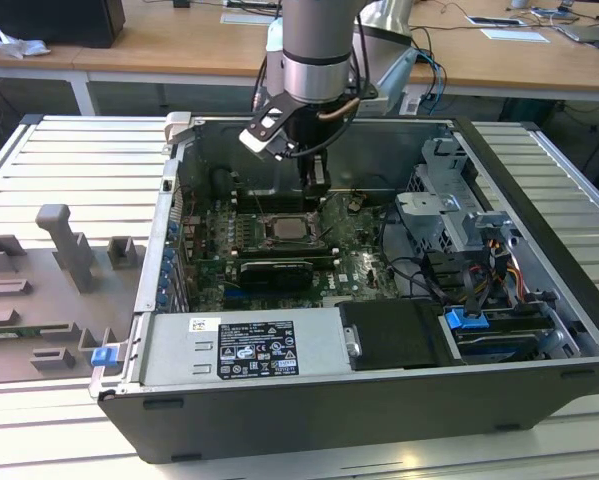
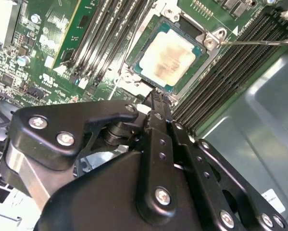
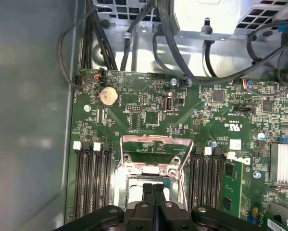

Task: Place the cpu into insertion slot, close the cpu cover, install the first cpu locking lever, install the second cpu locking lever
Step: 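Close the cpu cover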

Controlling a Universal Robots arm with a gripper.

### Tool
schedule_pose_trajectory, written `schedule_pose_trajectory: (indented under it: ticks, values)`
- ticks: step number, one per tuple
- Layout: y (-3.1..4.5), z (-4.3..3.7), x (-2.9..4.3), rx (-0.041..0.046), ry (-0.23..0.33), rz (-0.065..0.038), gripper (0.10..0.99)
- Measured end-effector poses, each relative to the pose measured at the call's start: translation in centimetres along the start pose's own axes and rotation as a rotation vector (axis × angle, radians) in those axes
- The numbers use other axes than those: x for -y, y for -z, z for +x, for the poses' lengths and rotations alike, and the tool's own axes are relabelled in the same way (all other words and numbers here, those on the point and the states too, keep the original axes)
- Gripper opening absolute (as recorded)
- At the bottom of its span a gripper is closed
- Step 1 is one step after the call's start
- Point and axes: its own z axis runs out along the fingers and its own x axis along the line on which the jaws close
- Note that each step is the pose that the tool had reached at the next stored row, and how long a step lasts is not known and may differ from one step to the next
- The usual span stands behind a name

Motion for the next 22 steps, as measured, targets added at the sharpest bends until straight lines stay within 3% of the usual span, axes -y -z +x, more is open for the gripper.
schedule_pose_trajectory:
  ticks: [10,14,22]
  values:
    - [0.19,-0.08,-1.43,0.0001,0.000,0.000,0.106]
    - [0.13,-0.15,-2.68,0.0019,0.000,0.004,0.106]
    - [1.03,-0.22,-3.63,0.0013,0.000,0.008,0.106]
